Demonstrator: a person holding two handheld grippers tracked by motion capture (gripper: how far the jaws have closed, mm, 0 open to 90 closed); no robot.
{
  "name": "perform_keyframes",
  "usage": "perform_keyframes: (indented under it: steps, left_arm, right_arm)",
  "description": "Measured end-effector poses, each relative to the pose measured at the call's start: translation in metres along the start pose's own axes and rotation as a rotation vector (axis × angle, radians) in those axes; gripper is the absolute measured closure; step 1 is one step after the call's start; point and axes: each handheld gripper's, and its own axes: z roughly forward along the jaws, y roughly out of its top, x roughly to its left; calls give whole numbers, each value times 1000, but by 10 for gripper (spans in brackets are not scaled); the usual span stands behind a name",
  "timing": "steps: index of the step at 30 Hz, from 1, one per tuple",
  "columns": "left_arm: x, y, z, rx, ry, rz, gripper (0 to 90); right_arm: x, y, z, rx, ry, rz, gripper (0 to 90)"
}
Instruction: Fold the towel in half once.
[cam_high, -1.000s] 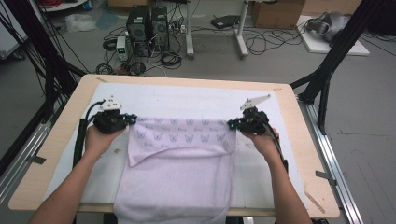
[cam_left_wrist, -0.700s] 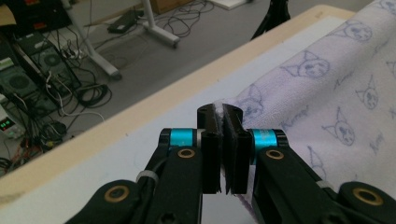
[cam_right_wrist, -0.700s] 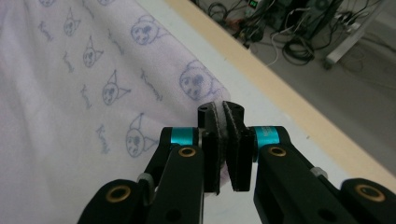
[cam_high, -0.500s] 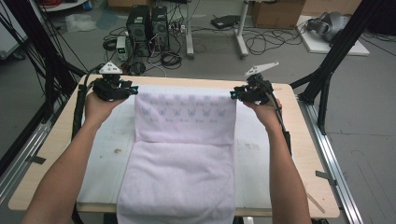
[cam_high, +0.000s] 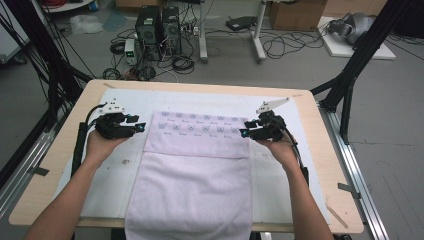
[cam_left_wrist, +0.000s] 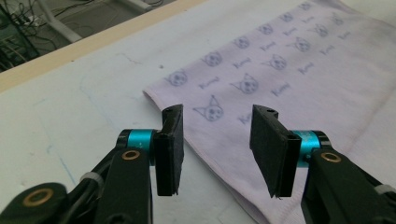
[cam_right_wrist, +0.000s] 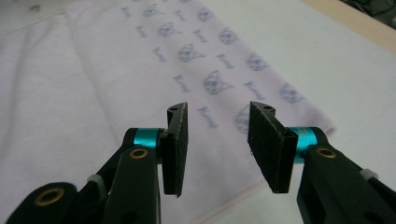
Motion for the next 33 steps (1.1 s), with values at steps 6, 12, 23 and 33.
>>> perform_keyframes:
  steps: [6, 12, 23, 33]
  left_arm:
    - [-15, -23, 0, 0, -59, 20, 568]
    - [-24, -35, 9, 22, -105, 33, 583]
    - [-30, -50, 28, 126, -125, 51, 686]
    - [-29, -45, 26, 152, -93, 59, 864]
  right_arm:
    - [14, -26, 11, -4, 54, 5, 582]
    - [22, -42, 20, 14, 61, 6, 593]
    - [31, -51, 42, 126, 61, -42, 710]
    - [23, -49, 38, 94, 91, -37, 862]
